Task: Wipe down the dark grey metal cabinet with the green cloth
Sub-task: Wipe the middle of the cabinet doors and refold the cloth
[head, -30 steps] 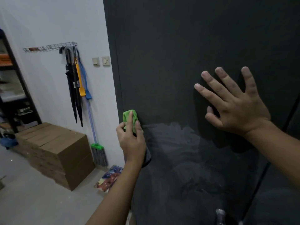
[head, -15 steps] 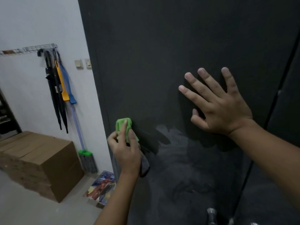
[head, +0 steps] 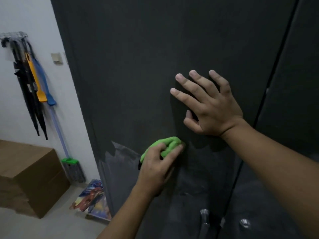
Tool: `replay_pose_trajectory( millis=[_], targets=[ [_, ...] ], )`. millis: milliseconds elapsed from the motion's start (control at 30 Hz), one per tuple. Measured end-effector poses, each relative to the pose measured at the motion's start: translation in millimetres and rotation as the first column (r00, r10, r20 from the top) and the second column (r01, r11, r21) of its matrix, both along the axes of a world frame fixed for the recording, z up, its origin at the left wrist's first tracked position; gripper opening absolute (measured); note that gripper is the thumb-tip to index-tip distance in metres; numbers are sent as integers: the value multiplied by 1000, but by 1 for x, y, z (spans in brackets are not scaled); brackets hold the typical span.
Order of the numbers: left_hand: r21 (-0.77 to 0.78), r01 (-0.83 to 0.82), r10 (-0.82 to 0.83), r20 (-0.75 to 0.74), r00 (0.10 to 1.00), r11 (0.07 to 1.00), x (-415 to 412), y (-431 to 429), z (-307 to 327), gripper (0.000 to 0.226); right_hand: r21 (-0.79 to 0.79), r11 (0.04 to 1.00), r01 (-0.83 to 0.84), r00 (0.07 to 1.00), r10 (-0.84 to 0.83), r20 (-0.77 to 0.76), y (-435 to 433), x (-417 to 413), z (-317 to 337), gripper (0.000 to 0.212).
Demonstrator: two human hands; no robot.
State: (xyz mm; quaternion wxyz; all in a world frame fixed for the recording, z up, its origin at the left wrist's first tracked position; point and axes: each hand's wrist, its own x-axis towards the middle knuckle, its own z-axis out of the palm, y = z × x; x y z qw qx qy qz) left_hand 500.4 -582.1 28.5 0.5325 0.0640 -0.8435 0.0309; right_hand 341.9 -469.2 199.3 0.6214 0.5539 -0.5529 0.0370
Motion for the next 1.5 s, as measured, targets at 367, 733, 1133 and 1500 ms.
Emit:
replay_pose_trajectory(
  millis=[367, 733, 1133, 1500],
  targets=[
    [223, -97, 165, -311, 936, 970, -21, 5, 33, 40, -23, 999, -49, 999, 49, 8, 0, 0, 2, 56],
    [-237, 72, -32, 166, 986, 969, -24, 27, -43, 51, -21, 998, -62, 998, 62, 30, 0, 3, 3, 56],
    [186, -101, 140, -213, 967, 977, 11, -25, 21, 37, -28, 997, -69, 998, 69, 10, -2, 0, 2, 53],
    [293, -78, 179, -335, 925, 953, 0, -16, 22, 40, -32, 996, -82, 996, 82, 20, -2, 1, 2, 53]
  ],
)
